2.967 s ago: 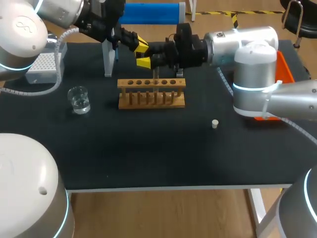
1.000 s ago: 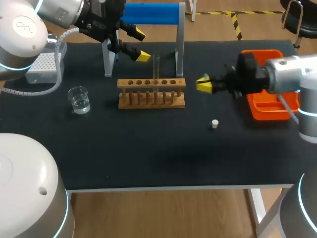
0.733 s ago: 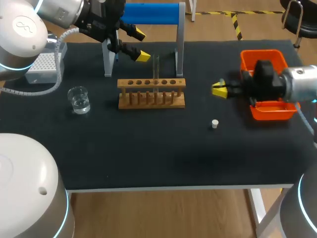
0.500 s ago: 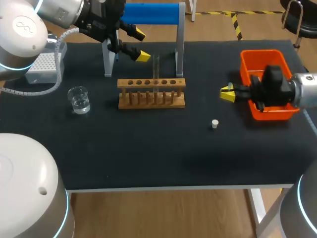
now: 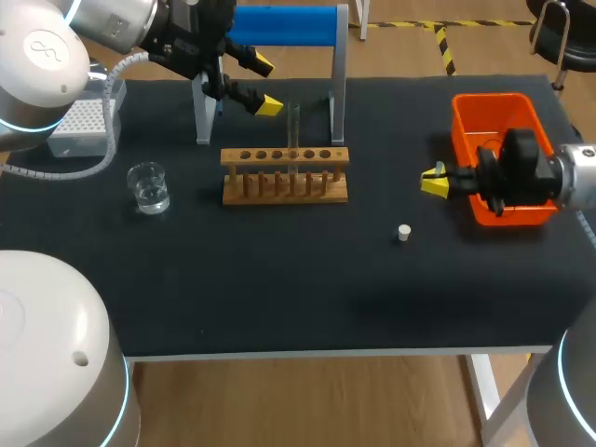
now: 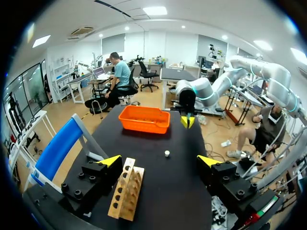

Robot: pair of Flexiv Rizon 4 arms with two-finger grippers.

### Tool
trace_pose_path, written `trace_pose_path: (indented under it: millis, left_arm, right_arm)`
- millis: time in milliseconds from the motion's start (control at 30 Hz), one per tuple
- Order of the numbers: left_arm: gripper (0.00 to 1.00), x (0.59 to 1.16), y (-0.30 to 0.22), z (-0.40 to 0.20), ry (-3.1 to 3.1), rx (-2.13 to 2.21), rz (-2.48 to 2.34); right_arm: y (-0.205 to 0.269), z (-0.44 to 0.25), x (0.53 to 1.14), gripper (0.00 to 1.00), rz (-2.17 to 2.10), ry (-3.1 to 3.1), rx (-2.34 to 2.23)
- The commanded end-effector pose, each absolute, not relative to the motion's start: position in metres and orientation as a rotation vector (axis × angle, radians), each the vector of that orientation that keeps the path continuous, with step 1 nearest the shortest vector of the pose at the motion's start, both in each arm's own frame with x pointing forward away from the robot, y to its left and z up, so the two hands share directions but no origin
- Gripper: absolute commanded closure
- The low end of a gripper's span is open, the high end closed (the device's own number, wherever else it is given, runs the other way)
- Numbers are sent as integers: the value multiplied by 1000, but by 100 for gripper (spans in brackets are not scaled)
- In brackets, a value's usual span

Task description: Invert the test tube, pick up the pipette, mount the tip to pipette, aspirate from beaker and dispense into the tube, eject the tip, return the pipette, and cap with the stopper.

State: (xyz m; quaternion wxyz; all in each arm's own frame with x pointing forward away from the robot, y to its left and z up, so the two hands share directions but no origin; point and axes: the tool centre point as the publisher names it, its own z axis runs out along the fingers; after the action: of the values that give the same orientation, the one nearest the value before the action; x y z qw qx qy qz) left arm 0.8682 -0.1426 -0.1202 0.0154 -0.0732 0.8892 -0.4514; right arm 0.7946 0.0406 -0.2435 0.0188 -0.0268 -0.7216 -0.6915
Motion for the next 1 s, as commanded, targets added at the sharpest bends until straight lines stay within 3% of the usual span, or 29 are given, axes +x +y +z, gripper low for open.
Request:
trace_pose_path:
  millis: [33,867,1000]
  left_arm:
    - [0,868,-142,-120,2769,-228,-1402]
    - [0,868,-142,-120,2769,-228,-1402]
    - [0,880,-122,-124,2770,-298,-1364]
  right_arm:
    - [41,-245,796,100,-2139,-2236,-75]
    - [41,-245,796,100,-2139,-2236,-75]
    - [41,-245,796,100,-2139,-2236,-75]
